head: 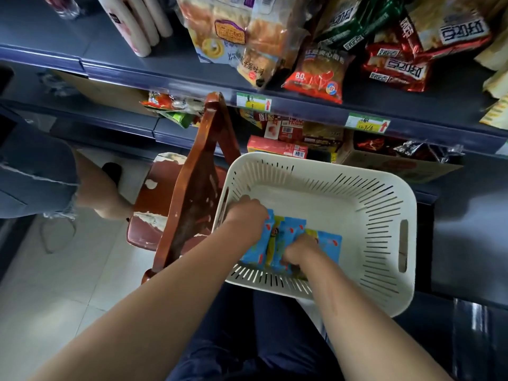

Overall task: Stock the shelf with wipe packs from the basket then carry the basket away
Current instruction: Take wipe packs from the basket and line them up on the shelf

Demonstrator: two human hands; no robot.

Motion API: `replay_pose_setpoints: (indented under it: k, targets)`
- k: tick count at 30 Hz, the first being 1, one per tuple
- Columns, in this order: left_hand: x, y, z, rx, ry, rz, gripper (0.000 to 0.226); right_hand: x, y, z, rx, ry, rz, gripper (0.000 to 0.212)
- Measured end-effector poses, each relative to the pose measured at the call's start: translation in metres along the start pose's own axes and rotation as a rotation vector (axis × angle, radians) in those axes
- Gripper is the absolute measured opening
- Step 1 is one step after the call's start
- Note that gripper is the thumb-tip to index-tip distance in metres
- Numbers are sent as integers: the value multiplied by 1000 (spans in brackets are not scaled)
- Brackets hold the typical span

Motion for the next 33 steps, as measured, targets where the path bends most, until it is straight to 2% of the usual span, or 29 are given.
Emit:
replay_pose_setpoints:
  k: [2,4,6,9,11,13,16,21,26,30,33]
  targets:
    - [-6,1,7,2,50,1,36,-1,-2,-5,-10,-67,-21,41]
    - [-12,4,18,34,201,13,40,-10,2,-10,-47,-164,-95,25]
    - [-22,8,29,68,392,-9,47,-29,14,-17,-113,-277,-228,10]
    - [-46,24,41,22,629,-97,39,-59,50,-29,-227,-469,-415,2]
    - [-62,38,44,-6,801,-128,36,-78,78,-36,-296,-726,-448,13]
    - [-77,54,47,-15,941,-130,32,-97,104,-42,-380,-1000,-410,21]
    - [-94,77,49,9,1084,-142,31,-122,140,-47,-504,-1245,-334,22]
    - [-114,108,57,35,1318,-151,26,-155,190,-53,-620,-1478,-410,28]
    - [-134,141,64,164,1567,-116,18,-163,235,-59,-659,-1520,-496,34]
    - [-161,172,62,324,1630,-162,21,-166,278,-64,-725,-1645,-628,35]
    - [-170,197,57,438,1618,-197,19,-149,317,-76,-802,-1762,-734,27]
Point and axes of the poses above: each hand's wrist, its own y-axis away from the middle knuckle, its own x-axis out of the palm, z = x × y, the point moved 5 cm from there along -y, towards the middle knuckle, and after that the axes turned 11 degrees about -y, right-handed, at the moved point
